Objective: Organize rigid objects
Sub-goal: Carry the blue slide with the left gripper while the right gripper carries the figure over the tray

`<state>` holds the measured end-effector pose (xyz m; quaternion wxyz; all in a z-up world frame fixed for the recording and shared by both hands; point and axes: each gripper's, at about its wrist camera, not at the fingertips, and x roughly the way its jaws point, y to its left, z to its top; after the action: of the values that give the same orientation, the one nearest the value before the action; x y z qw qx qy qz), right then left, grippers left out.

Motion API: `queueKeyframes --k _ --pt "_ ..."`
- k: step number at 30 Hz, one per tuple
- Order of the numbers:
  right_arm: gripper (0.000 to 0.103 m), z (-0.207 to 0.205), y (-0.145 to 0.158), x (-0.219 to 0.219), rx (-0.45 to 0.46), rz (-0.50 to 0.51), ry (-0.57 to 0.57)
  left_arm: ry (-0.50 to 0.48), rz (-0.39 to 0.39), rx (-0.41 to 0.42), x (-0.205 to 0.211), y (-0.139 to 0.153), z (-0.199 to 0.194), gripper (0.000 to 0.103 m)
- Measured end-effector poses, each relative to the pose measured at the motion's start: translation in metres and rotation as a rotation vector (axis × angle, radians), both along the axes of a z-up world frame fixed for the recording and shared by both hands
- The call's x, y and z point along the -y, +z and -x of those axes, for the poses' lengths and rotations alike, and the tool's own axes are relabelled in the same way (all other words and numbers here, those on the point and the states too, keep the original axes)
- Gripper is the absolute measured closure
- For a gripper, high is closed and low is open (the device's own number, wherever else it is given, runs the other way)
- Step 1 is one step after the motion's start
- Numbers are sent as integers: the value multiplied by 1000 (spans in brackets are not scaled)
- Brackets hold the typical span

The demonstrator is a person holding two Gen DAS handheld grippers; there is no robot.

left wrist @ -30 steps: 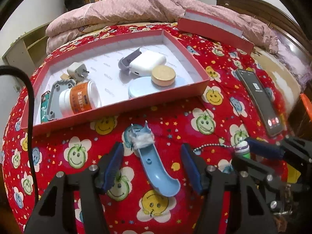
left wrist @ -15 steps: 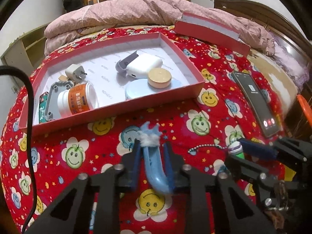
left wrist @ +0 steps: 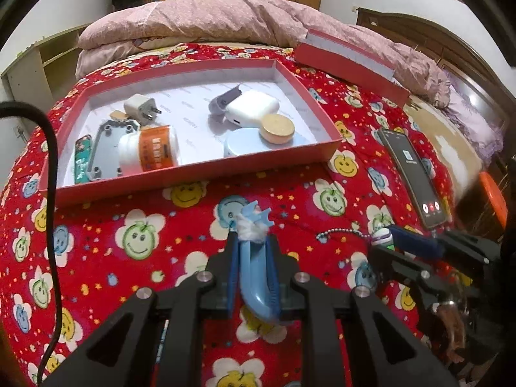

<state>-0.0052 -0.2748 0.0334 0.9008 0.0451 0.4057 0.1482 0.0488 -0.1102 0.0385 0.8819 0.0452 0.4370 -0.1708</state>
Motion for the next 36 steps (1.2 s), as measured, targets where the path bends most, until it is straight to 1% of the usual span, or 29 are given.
queueKeyframes --k 9,18,22,28,36 --pt "74 3 14 -17 26 21 16 30 17 39 -20 15 7 86" --pt "74 6 32 -38 68 58 40 82 36 66 -45 28 11 86" --pt "74 4 42 -43 86 57 39 98 44 79 -54 36 9 86" --pt "74 -11 59 -48 113 51 34 119 36 115 -63 52 -3 86" --pt "74 -45 75 -52 129 35 20 131 15 155 -70 74 -31 86"
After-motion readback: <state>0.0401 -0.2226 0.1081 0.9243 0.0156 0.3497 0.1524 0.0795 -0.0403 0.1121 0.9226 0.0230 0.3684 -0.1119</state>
